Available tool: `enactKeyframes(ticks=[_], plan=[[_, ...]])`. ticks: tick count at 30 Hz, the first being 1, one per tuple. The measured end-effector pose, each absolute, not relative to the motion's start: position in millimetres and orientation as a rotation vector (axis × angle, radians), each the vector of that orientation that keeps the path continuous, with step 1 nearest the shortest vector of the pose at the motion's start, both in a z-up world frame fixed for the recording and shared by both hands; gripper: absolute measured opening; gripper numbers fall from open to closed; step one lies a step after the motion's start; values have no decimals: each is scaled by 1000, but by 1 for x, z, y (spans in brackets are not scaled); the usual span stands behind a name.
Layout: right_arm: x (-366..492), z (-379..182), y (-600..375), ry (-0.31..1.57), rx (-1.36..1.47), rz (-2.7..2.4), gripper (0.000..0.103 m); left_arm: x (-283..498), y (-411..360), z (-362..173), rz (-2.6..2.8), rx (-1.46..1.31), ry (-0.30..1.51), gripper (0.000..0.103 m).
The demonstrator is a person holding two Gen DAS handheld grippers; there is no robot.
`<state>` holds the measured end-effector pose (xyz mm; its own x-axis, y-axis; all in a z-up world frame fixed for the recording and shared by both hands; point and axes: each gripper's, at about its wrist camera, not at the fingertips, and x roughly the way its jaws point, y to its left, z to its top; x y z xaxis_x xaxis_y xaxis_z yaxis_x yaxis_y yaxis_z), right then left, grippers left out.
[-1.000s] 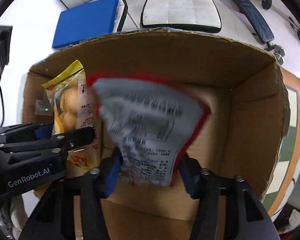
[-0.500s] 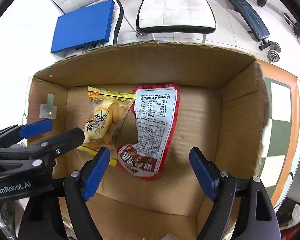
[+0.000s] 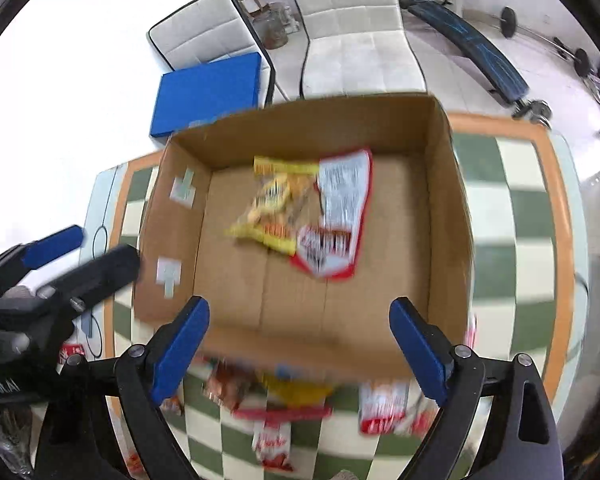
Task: Organize snacks
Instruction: 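Grasp the orange panda bag with left tool while right tool grasps the white-red duck packet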
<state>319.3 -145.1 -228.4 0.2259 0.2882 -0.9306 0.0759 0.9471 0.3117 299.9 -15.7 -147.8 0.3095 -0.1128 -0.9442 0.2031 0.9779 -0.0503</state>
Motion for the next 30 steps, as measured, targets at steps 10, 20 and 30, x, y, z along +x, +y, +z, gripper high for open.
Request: enactKeyframes(ticks=[10,20,30], plan=[[184,-313,-83,1617,417,165,94,200,121,-246,104,-105,1500,99],[145,-398,-38,1798,372,124,94,184,169,-339,154,-183,1671,98],[132,-424,-21,1855,263,47,93,184,153,-388,130,-65,1748,53]])
